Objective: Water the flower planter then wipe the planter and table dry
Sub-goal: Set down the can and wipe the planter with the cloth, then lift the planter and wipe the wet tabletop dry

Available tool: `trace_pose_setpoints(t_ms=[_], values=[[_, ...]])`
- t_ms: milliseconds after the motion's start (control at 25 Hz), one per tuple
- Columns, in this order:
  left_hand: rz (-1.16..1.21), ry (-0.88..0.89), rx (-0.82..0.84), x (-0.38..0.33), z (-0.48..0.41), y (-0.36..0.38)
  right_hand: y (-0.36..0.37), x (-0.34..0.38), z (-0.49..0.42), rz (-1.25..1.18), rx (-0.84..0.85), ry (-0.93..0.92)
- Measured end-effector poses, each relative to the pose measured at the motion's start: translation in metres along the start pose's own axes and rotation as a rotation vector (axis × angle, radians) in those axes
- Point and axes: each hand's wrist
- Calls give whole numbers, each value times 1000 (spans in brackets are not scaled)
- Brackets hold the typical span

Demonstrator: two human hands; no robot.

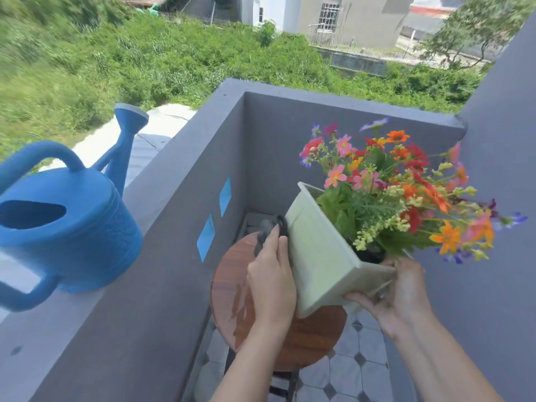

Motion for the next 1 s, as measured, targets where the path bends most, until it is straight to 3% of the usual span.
trace_pose_setpoints(t_ms=[120, 240, 480, 600, 800, 1000], values=[[102, 58, 23, -26, 22, -6, 8, 1, 4, 16, -14, -37], [136, 158, -69, -42, 11, 0, 13, 1, 8, 40, -19, -31], [3, -32, -23, 1, -7, 10, 24, 16, 12, -12, -11, -23], [53, 9, -18, -2, 21, 1, 28, 23, 5, -10, 7, -42], [184, 162, -147, -45, 24, -2, 29, 16, 11, -4, -10, -80], [40, 83, -133, -26, -18, 9, 29, 25, 25, -35, -4, -15]])
Point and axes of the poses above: each hand's wrist, its own z-axis away from the middle knuckle, its own y-axis out of the palm, x = y × z, and after that the axes turned 12 degrees about -x, right-handed
